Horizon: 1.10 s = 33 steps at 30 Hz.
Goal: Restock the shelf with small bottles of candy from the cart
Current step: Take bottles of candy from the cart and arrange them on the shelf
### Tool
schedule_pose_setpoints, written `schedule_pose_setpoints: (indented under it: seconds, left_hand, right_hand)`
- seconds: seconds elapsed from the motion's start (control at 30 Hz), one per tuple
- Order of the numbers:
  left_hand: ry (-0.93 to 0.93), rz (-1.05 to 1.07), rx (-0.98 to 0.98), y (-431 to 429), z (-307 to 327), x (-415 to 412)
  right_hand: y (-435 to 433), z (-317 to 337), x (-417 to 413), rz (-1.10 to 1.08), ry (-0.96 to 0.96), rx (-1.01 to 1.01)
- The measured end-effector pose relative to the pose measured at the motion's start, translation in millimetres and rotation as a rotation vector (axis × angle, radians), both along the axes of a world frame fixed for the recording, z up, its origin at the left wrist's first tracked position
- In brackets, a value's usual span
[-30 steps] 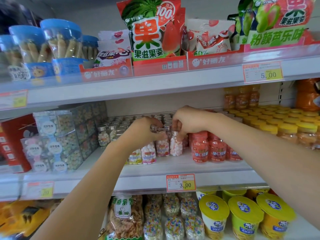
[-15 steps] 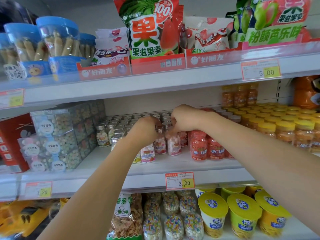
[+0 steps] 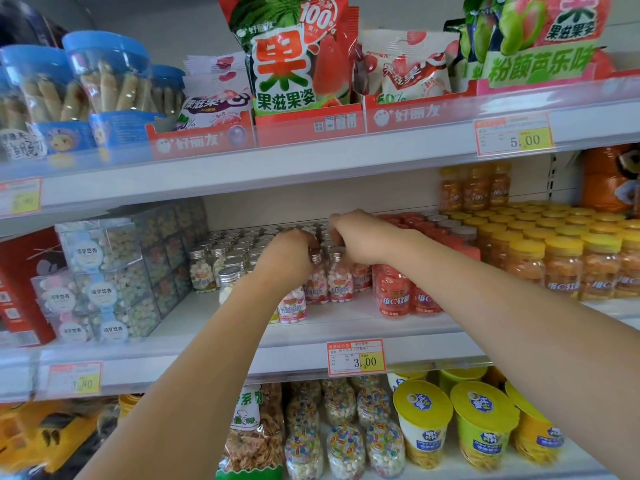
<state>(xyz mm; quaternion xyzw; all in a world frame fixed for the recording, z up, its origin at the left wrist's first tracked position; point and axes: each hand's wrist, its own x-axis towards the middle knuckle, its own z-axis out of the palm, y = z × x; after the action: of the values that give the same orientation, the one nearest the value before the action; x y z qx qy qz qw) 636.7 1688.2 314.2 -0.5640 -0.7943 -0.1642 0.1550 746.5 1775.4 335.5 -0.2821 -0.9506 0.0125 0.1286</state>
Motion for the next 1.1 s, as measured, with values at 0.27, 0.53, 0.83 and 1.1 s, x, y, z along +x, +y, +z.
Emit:
schedule_pose_setpoints:
  seconds: [0.27, 0.53, 0.83, 1.1]
  left_hand:
    - [-0.019, -0.044, 0.452, -41, -12, 45]
    - [-0.281, -0.195, 0.508, -112, -138, 146]
    - [-0.702, -0.218, -0.357, -129, -334, 214]
    - [-0.667, -0.145, -1.093, -115, -456, 254]
  right_hand:
    - [-32, 12, 38, 0.077, 0.204, 0.097]
    - [-97, -66, 129, 0.116, 0.127, 0.119]
    - [-85, -284, 264, -0.274, -0.246, -0.523]
    - [-79, -450, 360, -0.45, -0.719, -0.827]
